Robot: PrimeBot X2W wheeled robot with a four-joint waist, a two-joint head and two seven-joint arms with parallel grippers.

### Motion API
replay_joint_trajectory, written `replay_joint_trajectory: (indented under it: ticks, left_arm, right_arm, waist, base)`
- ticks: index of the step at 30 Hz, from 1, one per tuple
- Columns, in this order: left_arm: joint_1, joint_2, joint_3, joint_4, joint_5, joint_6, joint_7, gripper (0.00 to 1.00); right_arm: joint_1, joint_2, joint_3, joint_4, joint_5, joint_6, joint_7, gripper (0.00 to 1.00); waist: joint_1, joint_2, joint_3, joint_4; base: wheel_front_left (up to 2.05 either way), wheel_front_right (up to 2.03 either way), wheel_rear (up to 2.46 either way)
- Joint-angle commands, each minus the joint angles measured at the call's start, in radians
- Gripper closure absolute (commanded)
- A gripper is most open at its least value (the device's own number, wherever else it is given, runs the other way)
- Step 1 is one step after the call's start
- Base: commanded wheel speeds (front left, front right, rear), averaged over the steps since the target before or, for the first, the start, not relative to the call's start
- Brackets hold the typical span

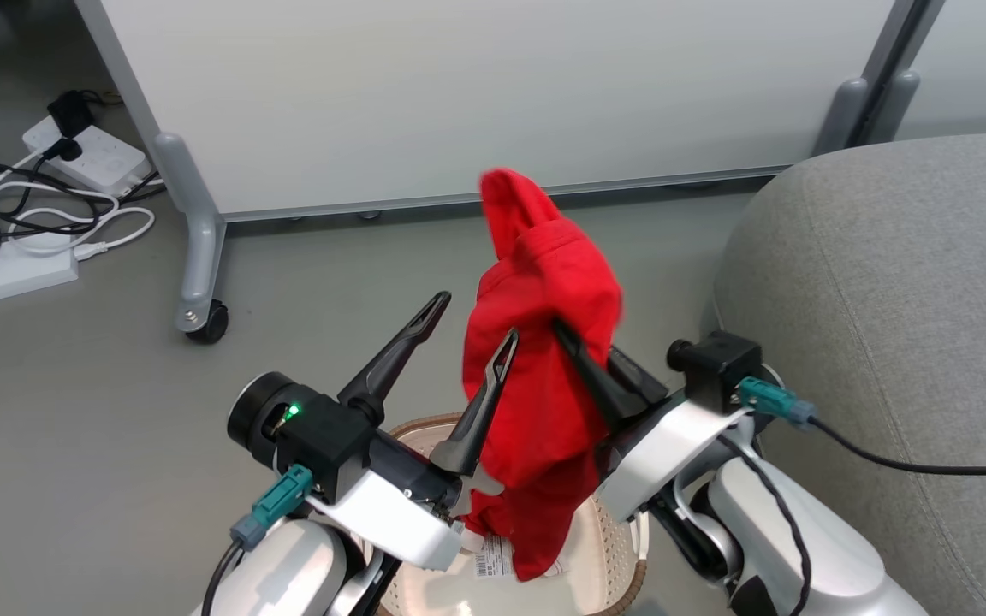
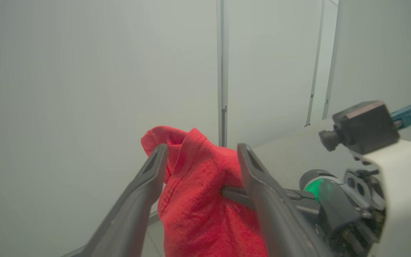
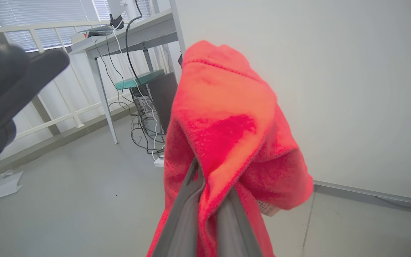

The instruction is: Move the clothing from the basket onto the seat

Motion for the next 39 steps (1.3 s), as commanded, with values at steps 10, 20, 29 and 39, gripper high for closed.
replay_joint_trajectory:
  ticks: [10, 20, 29, 39]
  left_arm:
    - [0.051, 0.034, -0.047, 0.025, 0.015, -0.024, 0.012, 0.00]
    - [0.050, 0.060, -0.095, 0.031, 0.037, -0.039, 0.048, 0.00]
    - [0.045, 0.082, -0.113, 0.013, 0.045, -0.038, 0.086, 0.00]
    - [0.022, 0.097, -0.133, -0.008, 0.040, -0.057, 0.124, 0.00]
  right_arm:
    - [0.019, -0.023, -0.123, -0.050, -0.052, 0.002, -0.003, 1.00]
    - [0.032, -0.016, -0.173, -0.074, -0.069, 0.002, -0.003, 1.00]
    - [0.054, -0.005, -0.205, -0.098, -0.070, 0.002, -0.003, 1.00]
    - [0.075, 0.003, -0.295, -0.110, -0.083, 0.002, -0.003, 1.00]
  waist:
    - [0.0000, 0.0000, 0.005, -0.094]
    - [0.0000, 0.0000, 0.028, -0.268]
    - [0.0000, 0.0000, 0.064, -0.433]
    - [0.0000, 0.0000, 0.097, -0.514]
  base:
    - [0.00, 0.00, 0.00]
    - [0.00, 0.00, 0.00]
    - [0.00, 0.00, 0.00]
    - [0.00, 0.00, 0.00]
